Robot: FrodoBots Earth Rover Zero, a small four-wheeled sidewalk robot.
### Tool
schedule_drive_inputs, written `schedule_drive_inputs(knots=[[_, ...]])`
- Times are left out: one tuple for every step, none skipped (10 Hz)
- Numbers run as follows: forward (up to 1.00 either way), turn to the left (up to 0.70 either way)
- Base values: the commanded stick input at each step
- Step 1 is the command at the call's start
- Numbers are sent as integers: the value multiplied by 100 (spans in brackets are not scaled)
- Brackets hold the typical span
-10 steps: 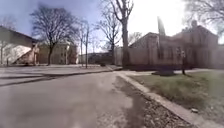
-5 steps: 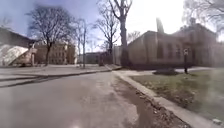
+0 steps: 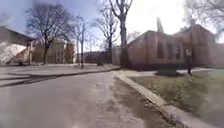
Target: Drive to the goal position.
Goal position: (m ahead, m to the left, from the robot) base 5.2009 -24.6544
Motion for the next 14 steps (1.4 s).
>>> schedule_drive_inputs(knots=[[85, 0], [85, 0], [85, 0], [85, 0], [85, 0], [85, 0], [85, 0], [85, 0], [85, 0], [85, 0], [85, 0], [85, 0], [85, 0], [85, 0]])
